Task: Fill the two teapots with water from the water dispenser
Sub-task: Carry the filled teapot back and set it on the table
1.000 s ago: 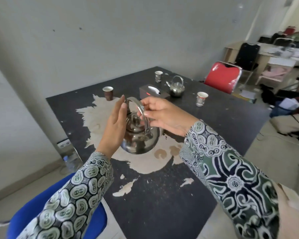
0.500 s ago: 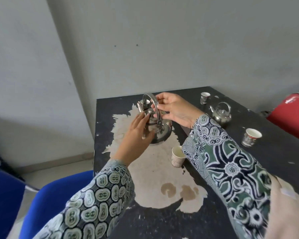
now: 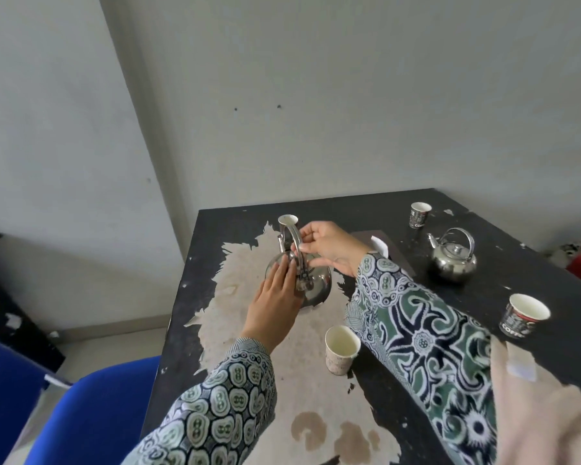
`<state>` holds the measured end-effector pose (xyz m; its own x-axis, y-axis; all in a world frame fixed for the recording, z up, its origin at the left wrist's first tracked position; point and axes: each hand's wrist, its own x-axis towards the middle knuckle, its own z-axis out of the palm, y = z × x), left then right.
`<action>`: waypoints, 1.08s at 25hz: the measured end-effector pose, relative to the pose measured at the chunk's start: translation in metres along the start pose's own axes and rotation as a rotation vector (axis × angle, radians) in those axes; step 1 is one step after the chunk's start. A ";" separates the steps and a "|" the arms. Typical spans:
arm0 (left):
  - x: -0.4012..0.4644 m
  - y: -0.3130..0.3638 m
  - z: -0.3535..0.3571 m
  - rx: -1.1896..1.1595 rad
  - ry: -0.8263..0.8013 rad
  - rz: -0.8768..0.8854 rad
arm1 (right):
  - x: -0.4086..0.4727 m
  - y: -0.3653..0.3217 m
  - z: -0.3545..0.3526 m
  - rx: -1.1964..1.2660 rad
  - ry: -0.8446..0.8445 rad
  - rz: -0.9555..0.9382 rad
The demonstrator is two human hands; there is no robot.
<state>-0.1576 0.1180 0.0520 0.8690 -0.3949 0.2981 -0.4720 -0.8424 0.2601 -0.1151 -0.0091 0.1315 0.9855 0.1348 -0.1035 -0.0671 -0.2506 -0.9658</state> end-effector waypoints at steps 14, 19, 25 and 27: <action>0.080 -0.055 0.145 -0.017 -0.050 -0.090 | 0.113 0.116 -0.039 0.023 0.006 0.183; 0.094 -0.076 0.178 -0.107 -0.088 -0.088 | 0.130 0.155 -0.040 0.087 -0.001 0.137; 0.113 -0.098 0.203 -0.172 -0.033 -0.086 | 0.149 0.201 -0.052 -0.471 -0.126 -0.029; 0.127 -0.102 0.210 -0.210 -0.021 -0.124 | 0.157 0.211 -0.056 -0.607 -0.193 -0.053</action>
<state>0.0321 0.0769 -0.1291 0.9242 -0.3025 0.2331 -0.3798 -0.7911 0.4794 0.0343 -0.0944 -0.0756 0.9355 0.3178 -0.1545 0.1373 -0.7297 -0.6699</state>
